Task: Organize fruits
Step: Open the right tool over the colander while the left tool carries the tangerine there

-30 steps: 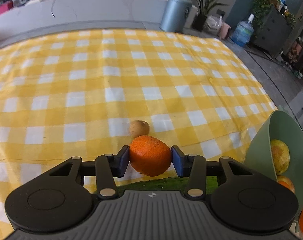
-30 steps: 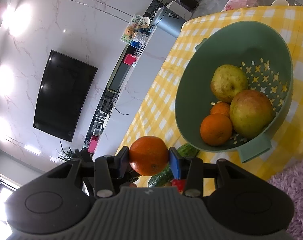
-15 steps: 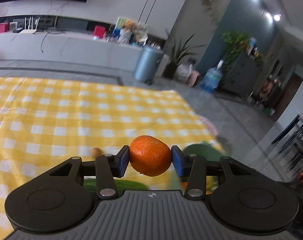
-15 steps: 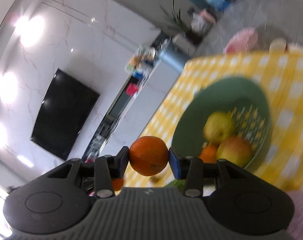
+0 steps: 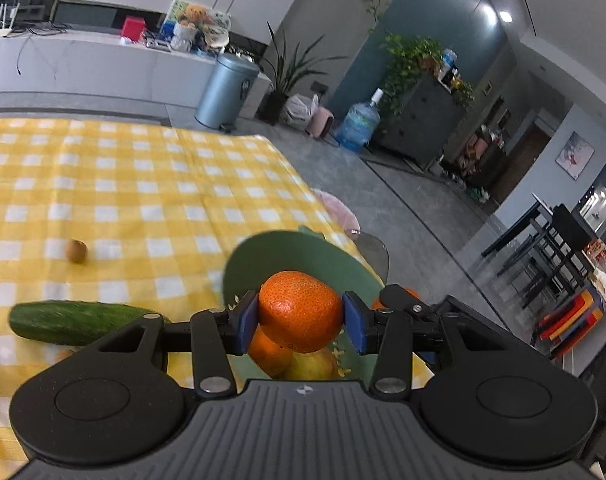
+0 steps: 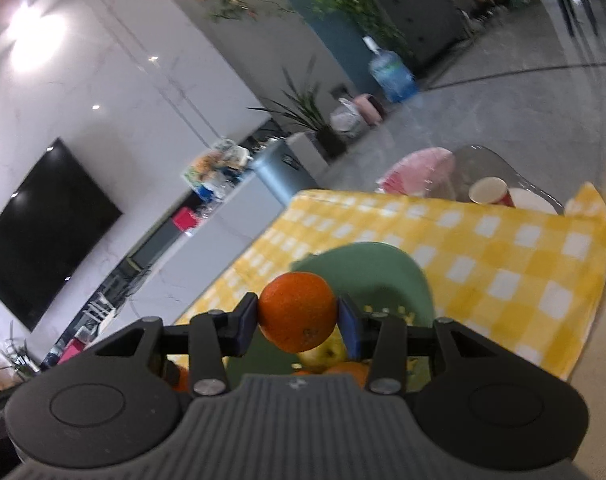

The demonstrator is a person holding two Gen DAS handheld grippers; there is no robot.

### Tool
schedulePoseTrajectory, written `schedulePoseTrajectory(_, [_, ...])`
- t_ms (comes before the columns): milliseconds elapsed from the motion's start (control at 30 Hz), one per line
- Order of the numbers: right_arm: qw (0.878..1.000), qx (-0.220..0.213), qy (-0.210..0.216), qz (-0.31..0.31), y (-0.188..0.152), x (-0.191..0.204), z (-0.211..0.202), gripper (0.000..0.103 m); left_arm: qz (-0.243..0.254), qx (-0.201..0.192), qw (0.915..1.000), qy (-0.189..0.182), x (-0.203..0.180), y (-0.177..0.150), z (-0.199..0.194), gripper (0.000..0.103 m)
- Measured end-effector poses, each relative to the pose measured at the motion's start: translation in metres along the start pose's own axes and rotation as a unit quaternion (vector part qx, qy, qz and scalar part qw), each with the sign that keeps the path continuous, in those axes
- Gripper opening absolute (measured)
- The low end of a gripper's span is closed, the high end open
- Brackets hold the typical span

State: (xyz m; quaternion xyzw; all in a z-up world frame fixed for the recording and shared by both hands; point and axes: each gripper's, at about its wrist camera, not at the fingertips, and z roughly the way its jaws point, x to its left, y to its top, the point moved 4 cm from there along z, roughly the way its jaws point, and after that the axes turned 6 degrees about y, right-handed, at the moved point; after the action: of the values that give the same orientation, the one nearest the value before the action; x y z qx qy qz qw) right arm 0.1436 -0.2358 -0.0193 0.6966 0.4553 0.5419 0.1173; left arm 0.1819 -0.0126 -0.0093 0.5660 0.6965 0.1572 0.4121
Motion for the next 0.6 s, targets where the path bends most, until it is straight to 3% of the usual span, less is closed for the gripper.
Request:
schedulePoseTrajectory(367, [0.998, 0.031, 0.008, 0.063, -0.004, -0.028, 0.02, 0.043, 0.007, 0.017, 0.9998, 0.0, -0.004, -0.017, 0.006, 0.051])
schedulePoseTrajectory(400, [0.998, 0.031, 0.009, 0.063, -0.003, -0.028, 0.02, 0.05, 0.009, 0.017, 0.9998, 0.001, -0.005, -0.017, 0.006, 0.051])
schedulePoseTrajectory(533, [0.998, 0.011, 0.015, 0.055, -0.002, -0.022, 0.012, 0.06, 0.011, 0.017, 0.9998, 0.001, -0.008, -0.018, 0.007, 0.051])
schedulePoseTrajectory(600, [0.999, -0.002, 0.011, 0.045, -0.001, -0.018, 0.008, 0.071, 0.011, 0.018, 0.9998, 0.0, -0.01, -0.019, 0.009, 0.051])
